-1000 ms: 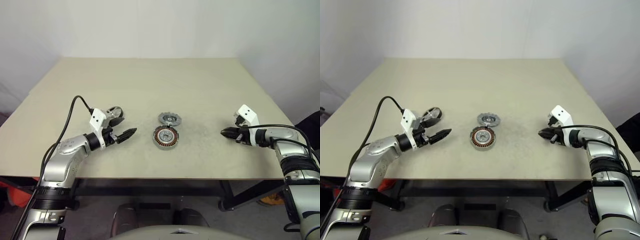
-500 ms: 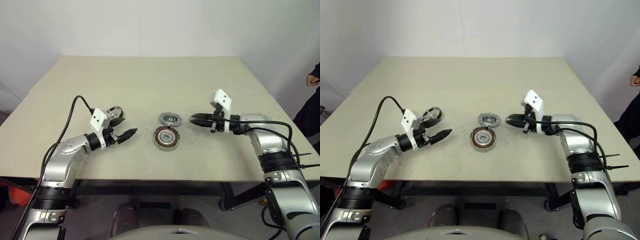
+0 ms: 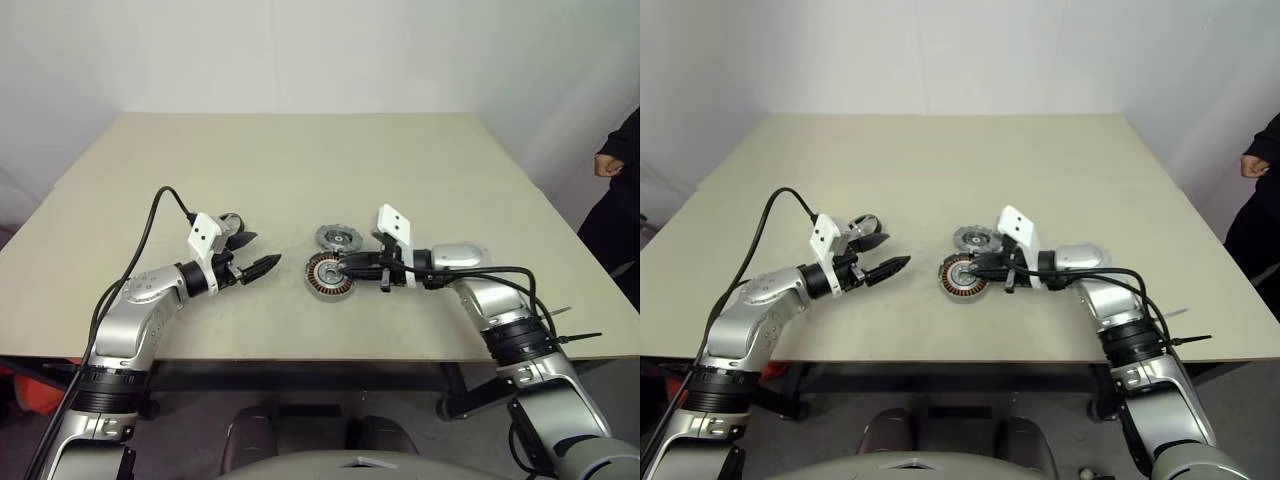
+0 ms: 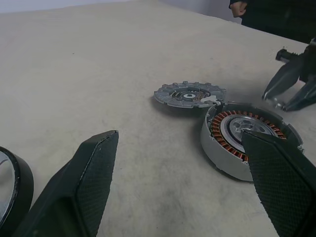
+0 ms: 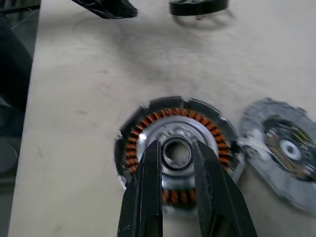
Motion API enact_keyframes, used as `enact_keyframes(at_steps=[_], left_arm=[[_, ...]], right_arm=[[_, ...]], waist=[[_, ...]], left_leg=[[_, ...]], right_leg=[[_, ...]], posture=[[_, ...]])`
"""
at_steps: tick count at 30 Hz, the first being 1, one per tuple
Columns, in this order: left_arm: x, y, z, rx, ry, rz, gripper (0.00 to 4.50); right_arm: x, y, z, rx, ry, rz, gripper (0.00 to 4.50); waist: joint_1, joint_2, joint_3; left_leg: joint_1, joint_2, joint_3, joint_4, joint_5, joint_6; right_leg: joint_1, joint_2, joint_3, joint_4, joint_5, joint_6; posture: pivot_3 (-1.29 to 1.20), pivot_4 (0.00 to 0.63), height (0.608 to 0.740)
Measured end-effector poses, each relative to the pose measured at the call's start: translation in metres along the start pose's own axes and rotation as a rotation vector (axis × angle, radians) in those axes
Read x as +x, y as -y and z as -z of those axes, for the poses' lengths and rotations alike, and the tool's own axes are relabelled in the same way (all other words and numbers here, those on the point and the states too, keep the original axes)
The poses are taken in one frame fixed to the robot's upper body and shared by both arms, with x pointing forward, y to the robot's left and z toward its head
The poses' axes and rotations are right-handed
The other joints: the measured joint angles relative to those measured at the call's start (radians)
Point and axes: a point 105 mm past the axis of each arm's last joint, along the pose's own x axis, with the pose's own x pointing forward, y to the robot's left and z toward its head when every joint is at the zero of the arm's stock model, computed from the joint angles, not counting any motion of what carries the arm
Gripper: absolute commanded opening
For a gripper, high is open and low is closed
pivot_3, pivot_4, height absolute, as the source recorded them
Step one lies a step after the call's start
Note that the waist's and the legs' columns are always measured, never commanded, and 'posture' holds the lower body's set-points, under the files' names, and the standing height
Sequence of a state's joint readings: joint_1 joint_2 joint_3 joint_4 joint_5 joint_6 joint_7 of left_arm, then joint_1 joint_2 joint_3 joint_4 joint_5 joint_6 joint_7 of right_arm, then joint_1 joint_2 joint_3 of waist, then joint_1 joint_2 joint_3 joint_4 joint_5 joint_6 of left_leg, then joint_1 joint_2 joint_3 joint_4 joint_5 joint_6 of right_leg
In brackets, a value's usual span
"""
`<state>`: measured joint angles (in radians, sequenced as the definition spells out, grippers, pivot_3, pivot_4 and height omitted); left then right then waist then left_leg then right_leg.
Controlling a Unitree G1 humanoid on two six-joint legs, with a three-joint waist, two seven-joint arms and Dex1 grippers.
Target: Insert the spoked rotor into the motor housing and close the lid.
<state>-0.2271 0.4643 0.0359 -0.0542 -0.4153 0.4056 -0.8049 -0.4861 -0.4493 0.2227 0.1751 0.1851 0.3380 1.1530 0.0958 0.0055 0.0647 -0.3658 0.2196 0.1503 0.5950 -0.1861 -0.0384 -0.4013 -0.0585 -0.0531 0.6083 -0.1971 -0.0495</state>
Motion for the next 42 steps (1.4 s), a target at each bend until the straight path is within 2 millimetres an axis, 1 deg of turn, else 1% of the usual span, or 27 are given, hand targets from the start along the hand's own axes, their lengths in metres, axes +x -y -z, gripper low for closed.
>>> enact_keyframes(at_steps=[2,5,13,23,42], left_arm=[[0.0,0.0,0.0,-0.001,-0.001,0.003,4.18],[0.0,0.002,0.002,-0.007,-0.008,0.015,4.18],[-0.003,0.009,0.008,-0.036,-0.037,0.056,4.18],[-0.007,0.017,0.016,-0.028,-0.1,0.109,4.18],[-0.011,0.017,0.02,-0.017,-0.124,0.113,4.18]], right_arm=[[0.007,-0.003,0.001,0.008,0.001,-0.015,0.55],[0.013,-0.003,0.006,0.026,-0.004,-0.014,0.55],[0.018,0.002,0.011,0.036,-0.012,-0.005,0.55],[0.024,0.007,0.014,0.03,-0.016,0.005,0.55],[0.018,0.015,0.014,-0.013,-0.043,0.011,0.55]], waist=[[0.0,0.0,0.0],[0.0,0.0,0.0],[-0.001,0.0,0.0],[-0.001,0.0,0.0],[-0.001,0.0,0.0]], left_leg=[[0.0,0.0,0.0,0.0,0.0,0.0],[0.0,0.0,0.0,0.0,0.0,0.0],[0.0,0.0,0.0,0.0,0.0,0.0],[0.001,0.0,0.0,0.0,0.0,-0.001],[0.001,0.0,0.0,0.0,0.0,-0.001]], right_leg=[[0.0,0.0,0.0,0.0,0.0,-0.001],[0.0,0.0,0.0,0.0,0.0,-0.001],[0.0,0.0,0.0,0.0,0.002,-0.004],[0.0,0.0,0.0,0.0,0.002,-0.004],[0.0,0.0,0.0,0.001,0.003,-0.005]], posture=[[0.0,0.0,0.74],[0.0,0.0,0.74],[0.0,0.0,0.74],[0.0,0.0,0.74],[0.0,0.0,0.74]])
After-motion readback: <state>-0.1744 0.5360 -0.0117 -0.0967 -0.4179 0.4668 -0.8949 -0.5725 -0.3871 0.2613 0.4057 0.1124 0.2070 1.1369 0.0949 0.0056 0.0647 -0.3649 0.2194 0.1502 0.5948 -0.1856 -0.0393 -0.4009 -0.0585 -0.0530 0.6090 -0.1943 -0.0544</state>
